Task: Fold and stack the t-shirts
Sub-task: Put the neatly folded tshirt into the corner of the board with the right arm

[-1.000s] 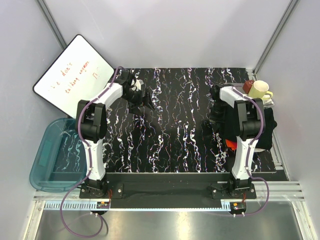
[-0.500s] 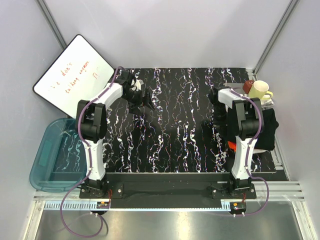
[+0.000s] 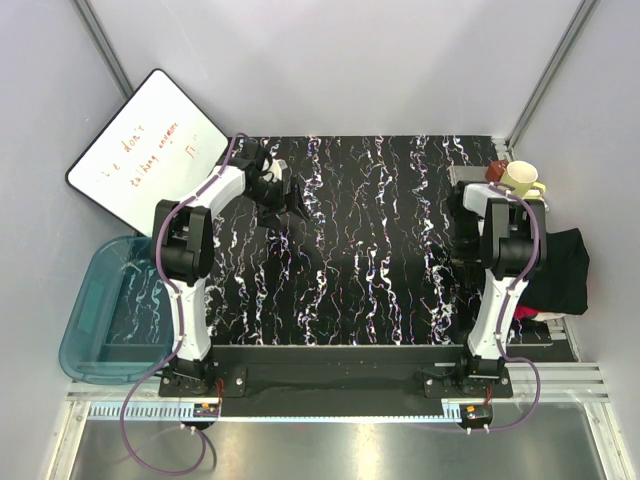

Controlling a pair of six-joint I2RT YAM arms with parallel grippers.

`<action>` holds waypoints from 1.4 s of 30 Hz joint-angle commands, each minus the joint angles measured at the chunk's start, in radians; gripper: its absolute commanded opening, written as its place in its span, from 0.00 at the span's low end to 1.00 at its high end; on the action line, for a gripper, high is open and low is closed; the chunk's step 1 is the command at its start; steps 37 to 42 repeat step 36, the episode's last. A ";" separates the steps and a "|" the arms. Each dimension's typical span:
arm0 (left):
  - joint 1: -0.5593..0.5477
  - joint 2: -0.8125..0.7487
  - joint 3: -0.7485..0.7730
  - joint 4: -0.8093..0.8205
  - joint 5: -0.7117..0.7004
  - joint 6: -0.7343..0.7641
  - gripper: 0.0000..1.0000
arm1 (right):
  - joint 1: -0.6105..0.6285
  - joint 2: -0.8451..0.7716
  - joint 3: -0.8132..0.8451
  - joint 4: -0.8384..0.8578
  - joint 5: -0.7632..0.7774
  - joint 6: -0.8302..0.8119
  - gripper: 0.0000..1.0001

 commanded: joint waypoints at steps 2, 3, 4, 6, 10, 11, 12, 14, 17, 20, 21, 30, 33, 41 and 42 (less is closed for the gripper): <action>-0.004 -0.027 -0.002 0.010 0.012 0.028 0.99 | 0.076 -0.087 0.058 0.044 -0.002 -0.009 0.14; -0.004 -0.039 -0.005 0.010 -0.002 0.031 0.99 | 0.102 -0.108 0.069 0.044 -0.002 -0.014 0.26; -0.004 -0.045 -0.009 0.008 -0.009 0.036 0.99 | 0.131 -0.155 0.096 0.047 -0.005 -0.033 0.48; -0.004 -0.068 -0.014 0.013 -0.049 0.052 0.99 | 0.213 -0.215 0.133 0.056 -0.004 -0.047 0.79; -0.004 -0.106 -0.023 0.011 -0.120 0.068 0.99 | 0.283 -0.291 0.236 0.127 -0.103 -0.060 1.00; -0.004 -0.114 -0.026 0.011 -0.137 0.071 0.99 | 0.288 -0.303 0.245 0.177 -0.170 -0.057 1.00; -0.004 -0.135 -0.026 0.013 -0.155 0.074 0.99 | 0.288 -0.312 0.250 0.211 -0.217 -0.047 1.00; -0.002 -0.158 -0.028 0.010 -0.167 0.092 0.99 | 0.290 -0.335 0.250 0.319 -0.357 -0.034 1.00; 0.001 -0.182 -0.041 0.007 -0.187 0.103 0.99 | 0.291 -0.335 0.255 0.447 -0.484 0.006 1.00; 0.005 -0.198 -0.060 0.005 -0.213 0.109 0.99 | 0.308 -0.288 0.311 0.472 -0.510 0.016 1.00; 0.009 -0.203 -0.063 0.004 -0.226 0.111 0.99 | 0.312 -0.253 0.342 0.472 -0.518 0.014 1.00; 0.053 -0.246 -0.100 -0.006 -0.298 0.112 0.99 | 0.355 -0.115 0.443 0.447 -0.532 -0.026 1.00; 0.071 -0.260 -0.114 -0.004 -0.289 0.126 0.99 | 0.359 -0.090 0.463 0.435 -0.527 -0.037 1.00; 0.084 -0.266 -0.112 0.000 -0.308 0.131 0.99 | 0.359 -0.085 0.469 0.426 -0.507 -0.049 1.00; 0.084 -0.266 -0.112 0.000 -0.308 0.131 0.99 | 0.359 -0.085 0.469 0.426 -0.507 -0.049 1.00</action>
